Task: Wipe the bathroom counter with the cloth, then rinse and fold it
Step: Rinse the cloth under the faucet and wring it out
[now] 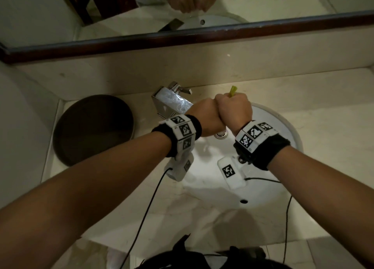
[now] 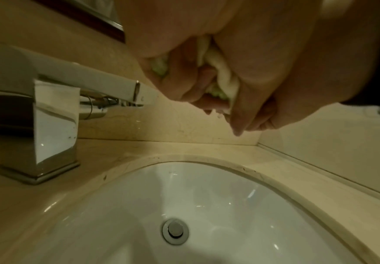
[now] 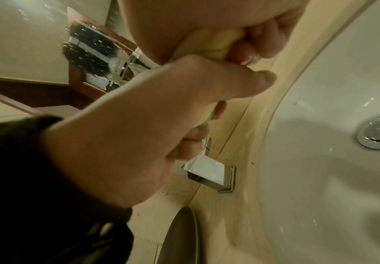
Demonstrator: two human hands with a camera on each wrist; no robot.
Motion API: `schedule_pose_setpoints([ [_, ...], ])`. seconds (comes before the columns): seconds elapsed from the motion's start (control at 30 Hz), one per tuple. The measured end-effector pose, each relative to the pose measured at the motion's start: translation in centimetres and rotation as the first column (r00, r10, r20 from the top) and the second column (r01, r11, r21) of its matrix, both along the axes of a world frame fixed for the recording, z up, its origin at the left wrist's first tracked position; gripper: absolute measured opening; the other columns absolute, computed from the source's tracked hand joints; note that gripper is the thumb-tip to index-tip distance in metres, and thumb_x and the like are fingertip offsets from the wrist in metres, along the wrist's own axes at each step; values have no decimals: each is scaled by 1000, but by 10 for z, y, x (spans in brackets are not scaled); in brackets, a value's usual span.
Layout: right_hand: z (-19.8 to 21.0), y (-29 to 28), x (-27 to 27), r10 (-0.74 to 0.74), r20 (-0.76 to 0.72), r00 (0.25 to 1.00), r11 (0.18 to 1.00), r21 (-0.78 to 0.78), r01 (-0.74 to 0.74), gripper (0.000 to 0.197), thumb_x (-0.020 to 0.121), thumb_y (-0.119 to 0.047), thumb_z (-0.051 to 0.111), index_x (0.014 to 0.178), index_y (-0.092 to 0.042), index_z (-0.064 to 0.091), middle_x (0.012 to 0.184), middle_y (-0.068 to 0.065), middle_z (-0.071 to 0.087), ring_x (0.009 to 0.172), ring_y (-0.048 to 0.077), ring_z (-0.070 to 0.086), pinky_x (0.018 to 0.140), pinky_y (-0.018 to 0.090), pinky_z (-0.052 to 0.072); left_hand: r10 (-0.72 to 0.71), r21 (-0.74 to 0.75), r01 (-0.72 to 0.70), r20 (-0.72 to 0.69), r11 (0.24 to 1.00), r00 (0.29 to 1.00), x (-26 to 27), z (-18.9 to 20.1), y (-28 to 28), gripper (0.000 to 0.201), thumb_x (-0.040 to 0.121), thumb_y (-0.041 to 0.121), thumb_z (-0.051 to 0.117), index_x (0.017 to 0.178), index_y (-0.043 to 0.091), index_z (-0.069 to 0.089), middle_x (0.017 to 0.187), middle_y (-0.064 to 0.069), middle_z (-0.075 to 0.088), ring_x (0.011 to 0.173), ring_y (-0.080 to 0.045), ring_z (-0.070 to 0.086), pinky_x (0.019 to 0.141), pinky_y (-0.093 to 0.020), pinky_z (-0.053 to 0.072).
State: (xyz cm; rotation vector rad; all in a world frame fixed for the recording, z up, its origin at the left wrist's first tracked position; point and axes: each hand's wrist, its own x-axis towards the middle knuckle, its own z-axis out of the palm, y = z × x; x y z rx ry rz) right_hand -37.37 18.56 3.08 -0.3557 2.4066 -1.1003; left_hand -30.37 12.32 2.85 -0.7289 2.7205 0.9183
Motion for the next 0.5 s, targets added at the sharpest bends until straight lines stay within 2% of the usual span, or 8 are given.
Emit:
schedule_pose_setpoints([
  [0.1, 4, -1, -7, 17, -59, 998, 1000, -3, -17, 26, 78, -31, 55, 59, -15, 52, 73, 9, 62, 72, 31, 56, 64, 30, 36, 17, 111, -17, 4, 994, 1000, -7, 5, -3, 14, 68, 14, 72, 80, 8, 69, 78, -8, 69, 72, -21, 65, 66, -33, 57],
  [0.2, 5, 3, -11, 75, -114, 991, 997, -10, -77, 31, 78, -27, 55, 51, -16, 44, 60, 5, 52, 64, 28, 51, 60, 31, 35, 52, 263, -46, -18, 964, 998, -8, 7, -3, 11, 69, 5, 75, 77, 3, 68, 81, -13, 70, 70, -19, 63, 64, -30, 54],
  [0.27, 5, 7, -11, 120, -122, 985, 992, -29, -124, 33, 77, -25, 55, 48, -16, 42, 53, 1, 46, 58, 26, 46, 56, 30, 32, 52, 363, -41, -23, 931, 998, -8, 5, -4, 17, 62, 4, 78, 76, 2, 68, 81, -13, 70, 74, -21, 65, 69, -36, 57],
  [0.33, 4, 10, -12, 132, -116, 984, 988, -68, -141, 35, 76, -23, 56, 46, -15, 41, 48, -1, 43, 55, 24, 43, 55, 31, 31, 54, 397, -44, -14, 917, 998, -8, 3, -4, 26, 53, 9, 78, 76, 0, 69, 80, -15, 70, 78, -25, 68, 73, -44, 59],
  [0.4, 3, 13, -13, 137, -119, 983, 982, -111, -150, 33, 76, -23, 56, 47, -13, 42, 47, 1, 43, 54, 24, 42, 53, 34, 33, 62, 415, -49, -18, 909, 998, -9, 4, -2, 33, 48, 16, 77, 75, 0, 68, 77, -15, 69, 75, -29, 68, 69, -45, 59],
  [0.5, -1, 19, -12, 127, -119, 985, 973, -178, -147, 25, 72, -27, 55, 52, -14, 48, 50, 0, 47, 53, 21, 44, 55, 37, 39, 63, 489, -58, 7, 871, 998, -5, 9, 2, 35, 63, 15, 80, 90, -3, 67, 76, -14, 66, 63, -26, 61, 53, -34, 52],
])
